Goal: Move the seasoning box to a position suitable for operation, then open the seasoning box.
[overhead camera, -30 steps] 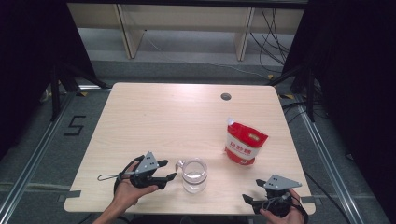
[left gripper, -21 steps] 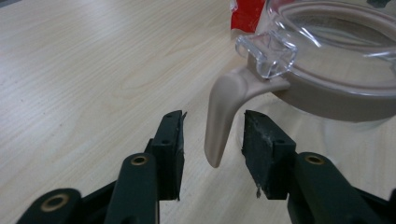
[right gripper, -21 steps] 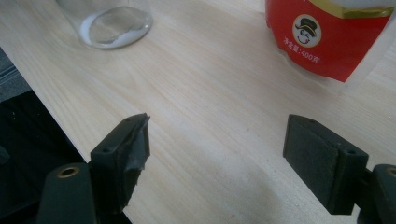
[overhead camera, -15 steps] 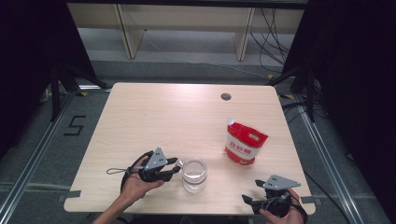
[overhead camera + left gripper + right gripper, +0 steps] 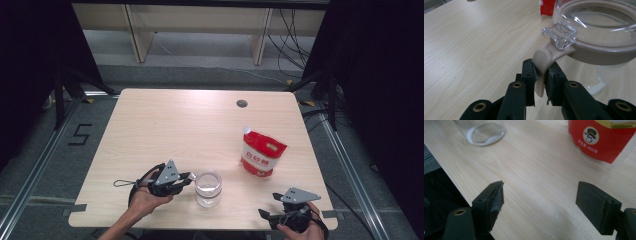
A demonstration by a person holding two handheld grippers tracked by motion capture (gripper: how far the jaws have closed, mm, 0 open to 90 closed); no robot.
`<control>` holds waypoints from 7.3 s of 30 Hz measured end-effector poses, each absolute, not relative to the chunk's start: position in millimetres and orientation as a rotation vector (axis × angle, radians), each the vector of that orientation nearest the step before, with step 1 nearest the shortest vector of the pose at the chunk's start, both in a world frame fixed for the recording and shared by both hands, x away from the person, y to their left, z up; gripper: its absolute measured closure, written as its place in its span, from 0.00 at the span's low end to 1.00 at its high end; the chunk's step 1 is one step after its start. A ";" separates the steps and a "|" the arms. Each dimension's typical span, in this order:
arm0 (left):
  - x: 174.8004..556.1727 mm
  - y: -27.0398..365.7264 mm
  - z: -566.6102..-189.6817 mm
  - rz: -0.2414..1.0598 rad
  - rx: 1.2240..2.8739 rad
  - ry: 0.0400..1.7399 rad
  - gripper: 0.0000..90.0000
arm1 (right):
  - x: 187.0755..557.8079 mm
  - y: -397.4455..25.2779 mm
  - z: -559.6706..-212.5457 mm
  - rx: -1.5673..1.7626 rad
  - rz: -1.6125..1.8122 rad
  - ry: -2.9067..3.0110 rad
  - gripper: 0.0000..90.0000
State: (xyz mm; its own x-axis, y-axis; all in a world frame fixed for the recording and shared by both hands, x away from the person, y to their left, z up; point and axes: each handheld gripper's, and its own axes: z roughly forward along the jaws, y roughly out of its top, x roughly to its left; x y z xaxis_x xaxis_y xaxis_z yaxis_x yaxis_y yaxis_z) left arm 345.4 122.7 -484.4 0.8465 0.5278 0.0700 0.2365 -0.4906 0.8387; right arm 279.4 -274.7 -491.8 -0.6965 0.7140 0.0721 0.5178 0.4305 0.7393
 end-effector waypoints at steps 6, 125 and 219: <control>331.5 128.9 -484.9 0.368 2.085 0.559 0.85 | 279.3 -275.3 -491.7 1.074 1.128 2.430 0.26; 307.2 122.5 -441.3 0.295 1.988 0.556 0.97 | 284.3 -250.3 -482.8 0.905 1.331 2.406 0.37; 296.1 150.1 -464.6 0.262 1.970 0.710 0.31 | 291.4 -172.6 -449.6 0.521 1.490 2.361 0.96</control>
